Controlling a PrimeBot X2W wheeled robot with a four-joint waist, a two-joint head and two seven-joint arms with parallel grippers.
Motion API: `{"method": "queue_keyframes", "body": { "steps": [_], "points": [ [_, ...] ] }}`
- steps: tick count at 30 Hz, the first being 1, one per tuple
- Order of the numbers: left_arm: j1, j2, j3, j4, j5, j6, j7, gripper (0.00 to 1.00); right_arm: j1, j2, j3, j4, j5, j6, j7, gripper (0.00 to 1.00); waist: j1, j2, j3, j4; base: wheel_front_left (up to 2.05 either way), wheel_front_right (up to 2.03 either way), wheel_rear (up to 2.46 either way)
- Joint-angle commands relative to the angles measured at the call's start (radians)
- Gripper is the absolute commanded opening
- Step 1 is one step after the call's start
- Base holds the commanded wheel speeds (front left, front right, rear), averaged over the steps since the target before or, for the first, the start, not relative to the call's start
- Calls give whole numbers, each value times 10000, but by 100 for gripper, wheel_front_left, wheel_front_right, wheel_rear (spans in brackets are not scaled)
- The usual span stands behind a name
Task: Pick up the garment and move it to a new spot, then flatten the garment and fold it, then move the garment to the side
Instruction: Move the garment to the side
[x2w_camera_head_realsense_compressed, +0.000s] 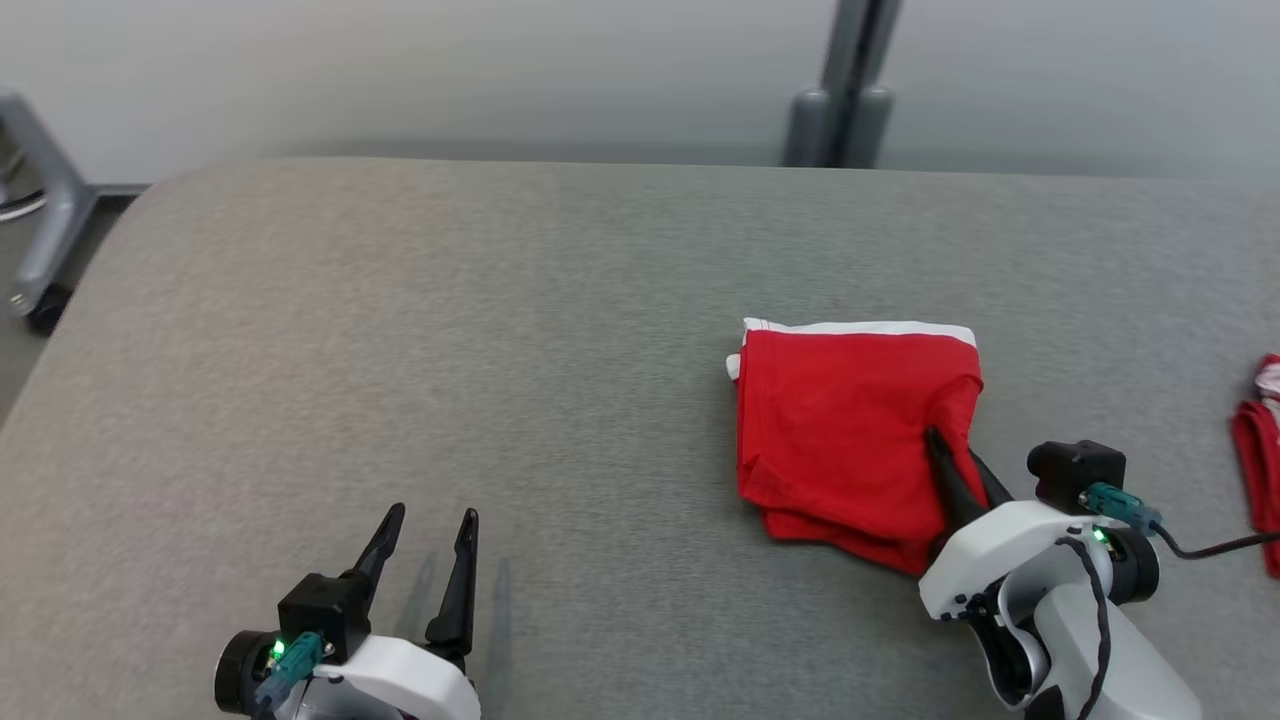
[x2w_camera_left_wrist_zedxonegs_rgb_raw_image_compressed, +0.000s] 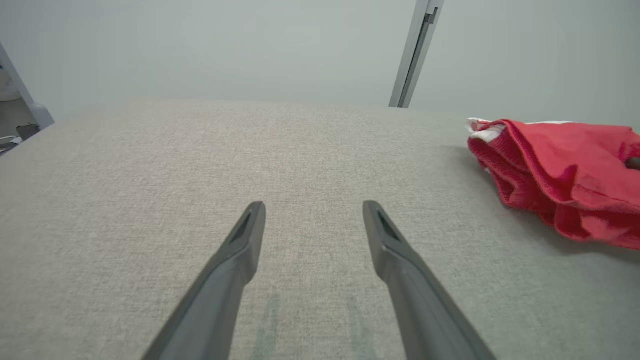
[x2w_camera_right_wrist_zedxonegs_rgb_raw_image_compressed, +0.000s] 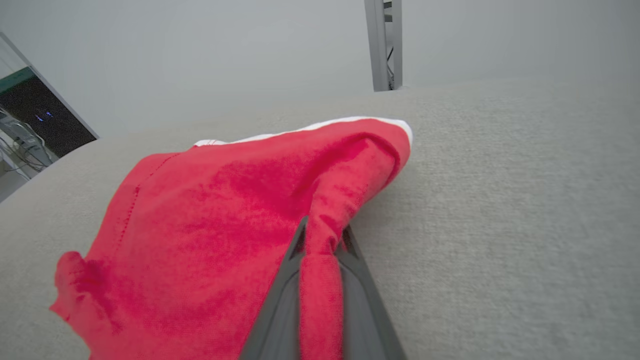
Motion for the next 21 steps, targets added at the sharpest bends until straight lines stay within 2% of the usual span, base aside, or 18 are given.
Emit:
{"method": "queue_keyframes", "body": {
  "steps": [1,7,11,17,21],
  "points": [
    [-127,39,60,-15,57,-38,-14,100,117,-67,56,-48,76,0,6,0,0,0,-78,-1562,0,0,0],
    [-281,37,109,10,157,-142,-14,100,392,-61,456,-315,128,0,6,0,0,0,-125,-3280,0,0,0],
    [-334,43,92,-4,191,-169,-14,100,454,-60,717,-495,105,0,6,0,0,0,-2,-4122,0,0,0],
    [-539,46,50,47,275,-215,-14,100,109,-53,1022,-701,-70,0,8,0,0,0,384,-4848,0,0,0],
    [-717,50,51,102,420,-284,-14,100,-426,-50,1043,-772,-658,0,7,0,0,0,730,-4932,0,0,0]
  ]
}}
